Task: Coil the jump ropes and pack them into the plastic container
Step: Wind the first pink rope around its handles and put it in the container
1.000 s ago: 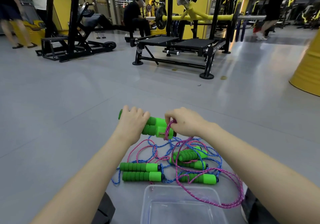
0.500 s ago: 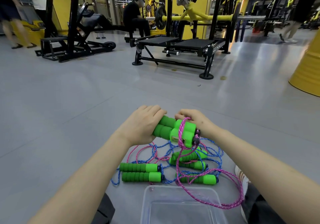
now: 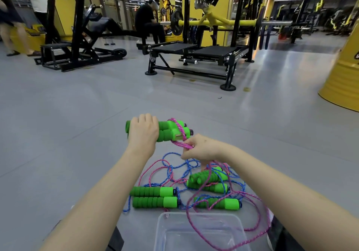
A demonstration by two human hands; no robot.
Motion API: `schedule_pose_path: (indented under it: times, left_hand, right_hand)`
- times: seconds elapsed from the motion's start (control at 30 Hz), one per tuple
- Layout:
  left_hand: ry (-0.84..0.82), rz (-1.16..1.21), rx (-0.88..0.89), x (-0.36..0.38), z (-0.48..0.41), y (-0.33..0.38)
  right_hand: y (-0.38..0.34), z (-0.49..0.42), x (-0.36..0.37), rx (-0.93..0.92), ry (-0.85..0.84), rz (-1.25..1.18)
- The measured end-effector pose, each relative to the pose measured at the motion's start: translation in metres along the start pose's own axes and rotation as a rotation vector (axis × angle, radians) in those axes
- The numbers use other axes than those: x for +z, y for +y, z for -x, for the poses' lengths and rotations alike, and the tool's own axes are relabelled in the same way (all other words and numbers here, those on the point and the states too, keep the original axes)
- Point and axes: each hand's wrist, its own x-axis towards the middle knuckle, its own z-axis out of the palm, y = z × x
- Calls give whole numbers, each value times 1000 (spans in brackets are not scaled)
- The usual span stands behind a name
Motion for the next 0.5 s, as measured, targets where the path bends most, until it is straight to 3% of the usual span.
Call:
schedule_pose_path:
  times: [0.07, 0.27, 0.4, 0.5]
  left_hand:
    - [-94, -32, 40, 4, 4, 1]
    - [-162, -33, 237, 1, 9, 13]
    - [-157, -2, 370, 4, 14, 11]
    - [86, 100, 545, 4, 18, 4]
  right_hand:
    - [0, 2, -7, -91, 59, 202]
    - [1, 9, -8, -306, 253, 536]
    - [14, 2, -9, -347, 361, 521]
    - [24, -2, -2, -269, 350, 418]
